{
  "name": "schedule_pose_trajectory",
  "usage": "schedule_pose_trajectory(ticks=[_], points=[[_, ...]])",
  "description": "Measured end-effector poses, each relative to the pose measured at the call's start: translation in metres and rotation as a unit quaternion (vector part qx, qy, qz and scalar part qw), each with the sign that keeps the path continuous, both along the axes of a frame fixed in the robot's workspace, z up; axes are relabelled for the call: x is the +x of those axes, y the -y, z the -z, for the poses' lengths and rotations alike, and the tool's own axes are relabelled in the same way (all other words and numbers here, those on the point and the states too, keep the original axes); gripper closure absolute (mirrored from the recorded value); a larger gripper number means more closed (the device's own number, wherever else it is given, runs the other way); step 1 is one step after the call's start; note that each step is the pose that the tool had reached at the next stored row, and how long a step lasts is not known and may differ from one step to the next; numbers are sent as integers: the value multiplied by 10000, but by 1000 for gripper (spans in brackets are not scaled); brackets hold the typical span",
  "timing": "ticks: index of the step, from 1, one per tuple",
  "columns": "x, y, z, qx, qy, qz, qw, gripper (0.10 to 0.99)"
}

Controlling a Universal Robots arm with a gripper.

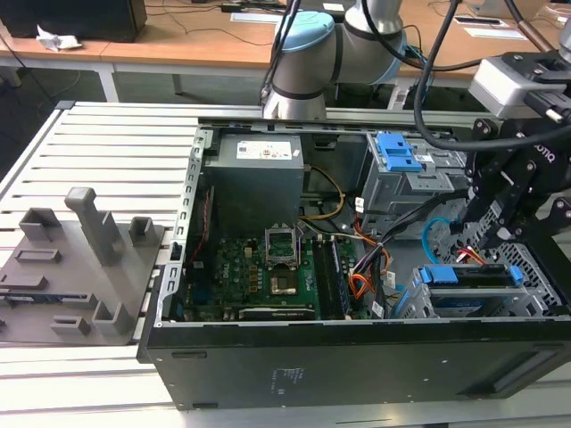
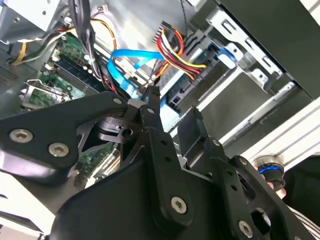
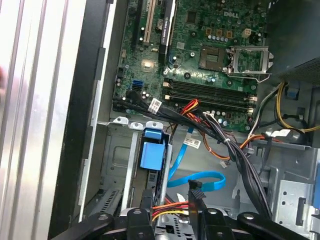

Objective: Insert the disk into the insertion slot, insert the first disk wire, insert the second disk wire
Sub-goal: 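Insert the second disk wire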

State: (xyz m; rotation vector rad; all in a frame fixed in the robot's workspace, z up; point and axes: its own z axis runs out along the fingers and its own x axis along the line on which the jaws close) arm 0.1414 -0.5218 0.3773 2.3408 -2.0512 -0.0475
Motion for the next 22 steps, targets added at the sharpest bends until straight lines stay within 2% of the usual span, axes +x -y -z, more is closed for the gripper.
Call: schedule_pose_trajectory(ticks=[2, 3, 5, 6, 7, 8, 11, 13, 15, 16, 17, 18, 19, 20, 22], points=[[-2, -75, 1, 1, 0, -1, 10000, 667], [-17, -92, 1, 1, 1, 0, 10000, 667], [-43, -92, -41, 1, 21, 0, 10000, 667], [-65, -92, -40, 3, 22, 0, 10000, 667], [-85, -92, -24, 4, 22, 0, 10000, 667], [-110, -97, 26, 3, 22, 0, 10000, 667], [-130, -102, 101, 3, 22, 0, 10000, 667], [-139, -102, 136, 3, 22, 0, 10000, 667], [-141, -102, 139, 0, 22, 0, 10000, 667], [-142, -102, 140, 1, 22, 0, 10000, 678], [-142, -102, 139, 1, 22, 0, 10000, 745], [-142, -102, 140, 1, 22, 0, 10000, 745], [-142, -102, 140, 1, 22, 0, 10000, 867], [-142, -102, 141, 1, 22, 0, 10000, 922], [-142, -102, 141, 1, 22, 0, 10000, 922]])
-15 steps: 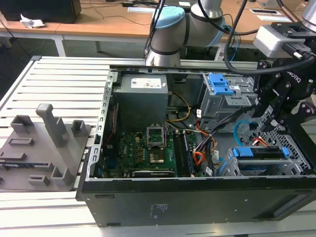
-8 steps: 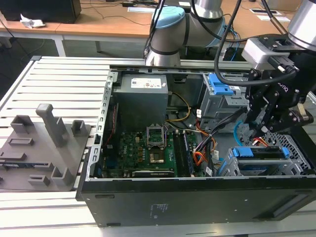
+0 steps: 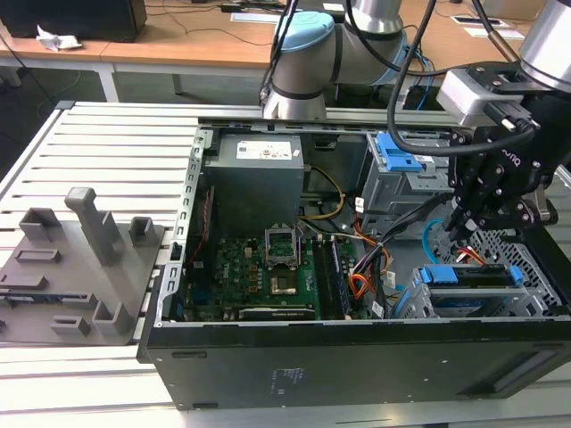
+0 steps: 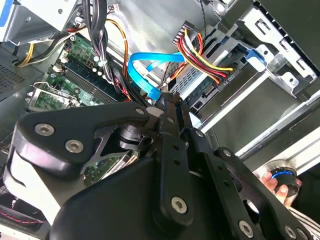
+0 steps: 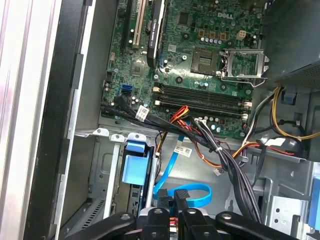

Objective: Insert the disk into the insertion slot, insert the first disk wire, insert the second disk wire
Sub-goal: 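Insert the second disk wire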

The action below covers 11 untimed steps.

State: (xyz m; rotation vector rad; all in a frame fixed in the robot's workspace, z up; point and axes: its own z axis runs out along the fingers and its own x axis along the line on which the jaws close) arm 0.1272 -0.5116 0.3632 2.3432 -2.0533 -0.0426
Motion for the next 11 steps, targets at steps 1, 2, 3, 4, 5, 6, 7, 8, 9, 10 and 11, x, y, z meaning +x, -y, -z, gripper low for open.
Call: schedule_pose_trajectory(ticks=[1, 2, 3, 4, 5, 6, 7, 8, 9, 10, 11], points=[[0, 4, 2, 1, 0, 0, 10000, 922], [0, 15, 1, 1, 0, 0, 10000, 922], [0, 32, 0, -1, 0, 0, 10000, 922], [0, 68, 1, -8, 0, 0, 10000, 922], [0, 98, 1, -14, 0, 0, 10000, 922], [0, 130, 3, -16, 0, 0, 10000, 922], [0, 187, 5, -20, 0, 0, 10000, 922], [1, 215, 10, -20, 0, 0, 10000, 922], [4, 240, 27, -19, 0, 10, 10000, 922], [10, 253, 48, -18, 0, 26, 10000, 922], [18, 262, 75, -18, 0, 57, 10000, 922]])
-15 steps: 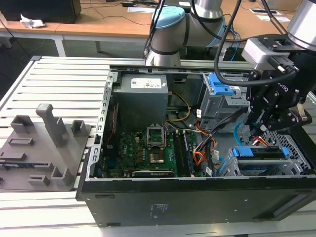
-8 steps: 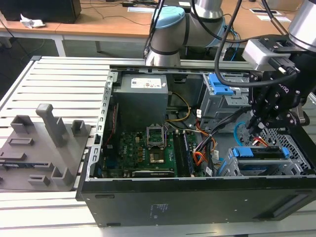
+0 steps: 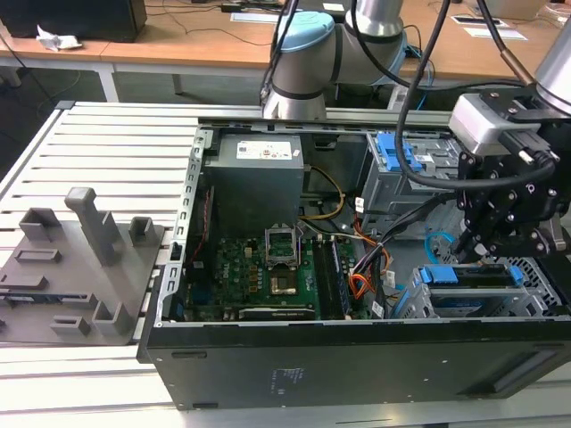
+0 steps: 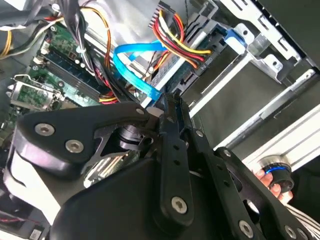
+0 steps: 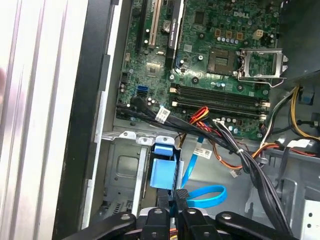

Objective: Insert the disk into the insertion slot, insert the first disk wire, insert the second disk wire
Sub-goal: 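Insert the second disk wire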

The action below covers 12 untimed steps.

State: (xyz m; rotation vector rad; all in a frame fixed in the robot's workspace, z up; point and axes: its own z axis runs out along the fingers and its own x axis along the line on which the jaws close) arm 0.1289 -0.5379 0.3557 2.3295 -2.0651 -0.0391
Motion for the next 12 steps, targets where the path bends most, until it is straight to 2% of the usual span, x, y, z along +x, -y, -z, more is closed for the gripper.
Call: schedule_pose_trajectory(ticks=[3, 7, 12], points=[[39, 2, 36, 0, 0, 146, 9999, 922], [62, 2, 45, -4, 0, 297, 9996, 922], [88, 2, 53, -12, -2, 564, 9984, 922]])
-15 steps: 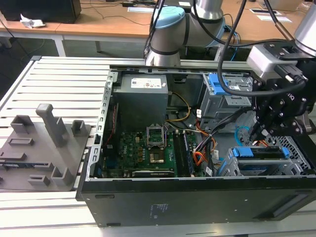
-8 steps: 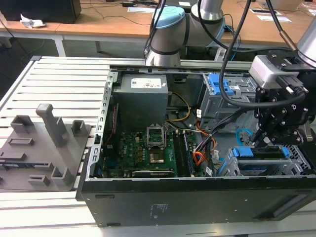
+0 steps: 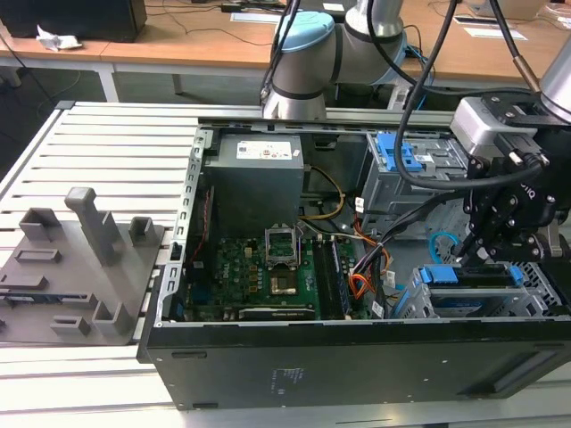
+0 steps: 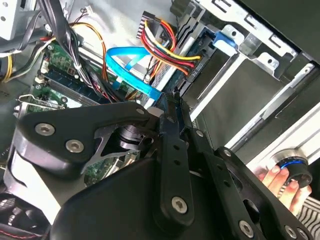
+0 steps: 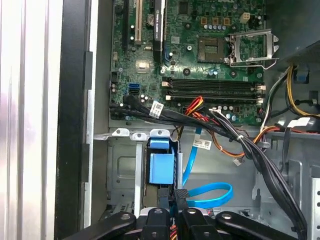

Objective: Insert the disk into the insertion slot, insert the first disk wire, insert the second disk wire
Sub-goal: 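Insert the second disk wire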

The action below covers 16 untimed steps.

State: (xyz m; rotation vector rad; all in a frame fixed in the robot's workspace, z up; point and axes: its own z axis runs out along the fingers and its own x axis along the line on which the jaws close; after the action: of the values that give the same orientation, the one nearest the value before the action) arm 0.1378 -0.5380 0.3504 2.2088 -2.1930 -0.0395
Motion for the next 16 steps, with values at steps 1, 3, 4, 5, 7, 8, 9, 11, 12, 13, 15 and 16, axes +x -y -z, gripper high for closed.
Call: schedule_pose_trajectory(ticks=[1, 3, 4, 5, 7, 8, 9, 11, 12, 13, 15, 16], points=[[12, 0, -1, -1, -1, 1, 10000, 922], [33, 0, 4, 2, -4, 1, 10000, 922], [49, 0, 15, 1, -7, 1, 10000, 922], [60, 1, 27, 1, -10, 1, 10000, 922], [74, 0, 40, 1, -11, 1, 10000, 922], [83, 1, 48, 1, -12, 1, 10000, 922], [91, 0, 57, 1, -12, 1, 10000, 922], [99, 0, 69, 1, -13, 1, 10000, 922], [100, 1, 73, 0, -13, 2, 10000, 922], [102, 2, 79, 1, -13, 2, 10000, 922], [105, 3, 87, 1, -13, 2, 10000, 922], [106, 3, 91, 1, -13, 2, 10000, 922]])
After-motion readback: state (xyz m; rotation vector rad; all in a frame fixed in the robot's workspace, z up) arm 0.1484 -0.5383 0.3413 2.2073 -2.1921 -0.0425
